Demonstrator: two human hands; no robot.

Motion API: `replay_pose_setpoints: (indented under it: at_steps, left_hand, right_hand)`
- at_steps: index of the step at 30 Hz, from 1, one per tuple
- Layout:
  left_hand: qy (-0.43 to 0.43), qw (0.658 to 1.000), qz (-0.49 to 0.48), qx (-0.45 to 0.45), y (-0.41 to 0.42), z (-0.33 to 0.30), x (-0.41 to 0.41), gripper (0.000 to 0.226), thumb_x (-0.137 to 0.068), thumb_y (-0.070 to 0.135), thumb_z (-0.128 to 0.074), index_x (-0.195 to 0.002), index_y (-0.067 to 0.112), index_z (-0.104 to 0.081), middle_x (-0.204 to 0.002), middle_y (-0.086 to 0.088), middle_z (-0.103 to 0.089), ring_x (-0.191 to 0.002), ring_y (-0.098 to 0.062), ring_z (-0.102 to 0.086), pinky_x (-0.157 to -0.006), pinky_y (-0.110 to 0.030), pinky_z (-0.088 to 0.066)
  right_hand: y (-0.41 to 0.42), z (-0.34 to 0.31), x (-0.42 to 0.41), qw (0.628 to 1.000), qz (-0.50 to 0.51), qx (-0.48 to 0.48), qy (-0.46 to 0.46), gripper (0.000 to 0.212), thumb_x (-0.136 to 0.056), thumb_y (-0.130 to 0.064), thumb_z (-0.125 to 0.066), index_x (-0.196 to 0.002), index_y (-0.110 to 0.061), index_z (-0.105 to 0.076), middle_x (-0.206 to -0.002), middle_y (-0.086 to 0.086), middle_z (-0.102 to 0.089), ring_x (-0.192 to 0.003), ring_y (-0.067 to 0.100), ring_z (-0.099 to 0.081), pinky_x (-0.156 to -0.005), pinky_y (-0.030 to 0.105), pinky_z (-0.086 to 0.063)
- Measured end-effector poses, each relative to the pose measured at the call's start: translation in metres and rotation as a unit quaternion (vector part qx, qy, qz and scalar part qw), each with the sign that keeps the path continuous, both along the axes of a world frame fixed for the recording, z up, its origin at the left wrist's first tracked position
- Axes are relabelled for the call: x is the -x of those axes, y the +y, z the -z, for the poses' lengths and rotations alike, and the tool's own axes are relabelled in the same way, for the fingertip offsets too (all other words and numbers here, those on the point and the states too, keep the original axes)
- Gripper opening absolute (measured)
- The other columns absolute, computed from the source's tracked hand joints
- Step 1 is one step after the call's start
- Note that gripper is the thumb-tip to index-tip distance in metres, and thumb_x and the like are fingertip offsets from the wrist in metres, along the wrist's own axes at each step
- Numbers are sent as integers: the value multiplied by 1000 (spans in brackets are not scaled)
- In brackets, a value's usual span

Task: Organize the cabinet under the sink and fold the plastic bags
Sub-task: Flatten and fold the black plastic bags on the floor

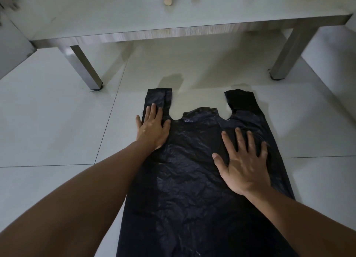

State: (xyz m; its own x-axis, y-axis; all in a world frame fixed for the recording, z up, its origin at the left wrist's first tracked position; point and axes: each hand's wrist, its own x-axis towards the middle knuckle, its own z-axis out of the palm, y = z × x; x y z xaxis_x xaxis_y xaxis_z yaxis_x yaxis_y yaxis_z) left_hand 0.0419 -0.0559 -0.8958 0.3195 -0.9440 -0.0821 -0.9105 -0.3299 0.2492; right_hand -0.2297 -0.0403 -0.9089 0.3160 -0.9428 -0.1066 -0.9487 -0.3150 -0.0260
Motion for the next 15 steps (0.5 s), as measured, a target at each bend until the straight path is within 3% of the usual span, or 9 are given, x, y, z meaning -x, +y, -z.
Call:
replay_pose_setpoints:
  at_steps: [7,12,15]
  left_hand:
    - [-27,998,54,9,49,0,33,67,-100,54,-19,-155,19,-7,-163,-4,9,-149,-20,14,-120,-46,8]
    - [-63,993,94,-41,106,1,62,85,-83,69,6,-155,23,-1,-162,-2,13,-148,-19,17,-119,-47,9]
    - [-61,993,90,-47,124,1,70,89,-79,70,10,-155,24,0,-162,-2,15,-148,-20,17,-119,-47,11]
  right_hand:
    - [0,-2,0,1000,-2,-14,8,77,-86,-74,3,-154,-37,12,-164,4,13,-150,31,13,-117,62,2]
    - [-3,-6,1,999,-8,-43,4,75,-90,-73,-4,-154,-37,12,-164,3,16,-150,31,16,-117,63,4]
    - [-7,-10,2,996,-18,-88,-2,75,-91,-74,-7,-154,-38,13,-163,1,21,-148,31,22,-116,63,8]
